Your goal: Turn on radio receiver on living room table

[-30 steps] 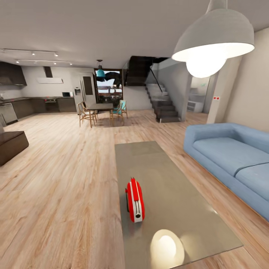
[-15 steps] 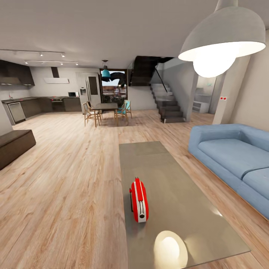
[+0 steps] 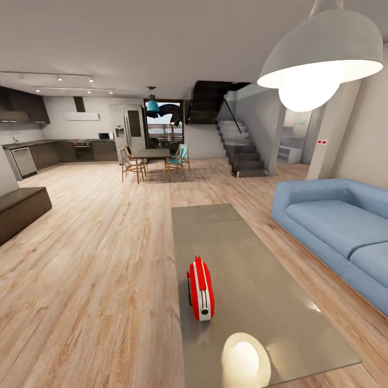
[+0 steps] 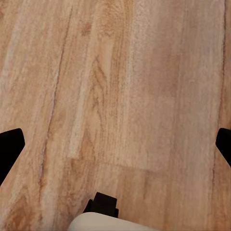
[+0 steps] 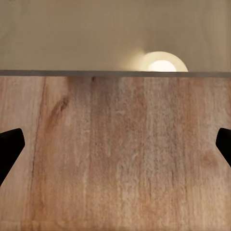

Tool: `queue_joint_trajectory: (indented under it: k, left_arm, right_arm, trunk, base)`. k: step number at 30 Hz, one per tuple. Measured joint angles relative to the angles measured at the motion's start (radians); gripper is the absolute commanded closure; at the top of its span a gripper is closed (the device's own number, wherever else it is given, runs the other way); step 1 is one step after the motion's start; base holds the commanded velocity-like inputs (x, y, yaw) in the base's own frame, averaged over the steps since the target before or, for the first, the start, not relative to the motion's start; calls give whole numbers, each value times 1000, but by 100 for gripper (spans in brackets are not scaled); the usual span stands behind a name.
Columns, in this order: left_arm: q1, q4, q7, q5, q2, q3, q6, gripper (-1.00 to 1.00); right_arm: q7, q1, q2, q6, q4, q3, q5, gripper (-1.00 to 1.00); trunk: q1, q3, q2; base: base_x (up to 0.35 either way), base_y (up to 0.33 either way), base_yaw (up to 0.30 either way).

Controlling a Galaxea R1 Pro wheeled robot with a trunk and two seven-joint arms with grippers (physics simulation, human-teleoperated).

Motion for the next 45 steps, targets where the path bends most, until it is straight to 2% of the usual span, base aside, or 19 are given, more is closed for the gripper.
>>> queue_joint_trajectory:
  k: [6, 19, 27, 30, 32, 34, 36, 38, 39, 45]
  left_arm:
    - [0, 0, 0, -1, 1, 0, 0, -100]
    - [0, 0, 0, 0, 1, 0, 0, -100]
    - [0, 0, 0, 0, 0, 0, 0, -100]
    - [0, 0, 0, 0, 1, 0, 0, -100]
    - [0, 0, 0, 0, 1, 0, 0, -100]
    - [0, 0, 0, 0, -1, 0, 0, -100]
    - [0, 0, 0, 0, -2, 0, 0, -100]
    - [0, 0, 0, 0, -4, 0, 0, -100]
    - [0, 0, 0, 0, -4, 0, 0, -100]
    - [0, 0, 0, 0, -5, 0, 0, -100]
  right_arm:
    - [0, 0, 0, 0, 0, 1, 0, -100]
    - [0, 0, 0, 1, 0, 1, 1, -100]
    - [1, -1, 0, 1, 0, 2, 1, -100]
    - [2, -1, 3, 10, -46, 12, 1, -100]
    - [2, -1, 6, 24, -85, 34, 2, -100]
    - [2, -2, 10, 62, -124, 64, 2, -100]
    - [2, -2, 21, 142, -173, 91, 1, -100]
    - [1, -2, 44, 281, -250, 110, 1, -100]
    - [0, -2, 70, 444, -361, 122, 0, -100]
    - [0, -3, 110, 590, -516, 133, 0, -100]
  trunk:
    - [0, 0, 0]
    - [-1, 0, 0]
    - [0, 0, 0]
    - [0, 0, 0]
    - [0, 0, 0]
    - [0, 0, 0]
    - [0, 0, 0]
    - [0, 0, 0]
    - [0, 0, 0]
    - [0, 0, 0]
  base:
    - [154, 0, 0]
    - [307, 0, 0]
    - [74, 0, 0]
    - [4, 0, 0]
    - [2, 0, 0]
    - [1, 0, 0]
    - [0, 0, 0]
    - [0, 0, 0]
    - [0, 0, 0]
    - [0, 0, 0]
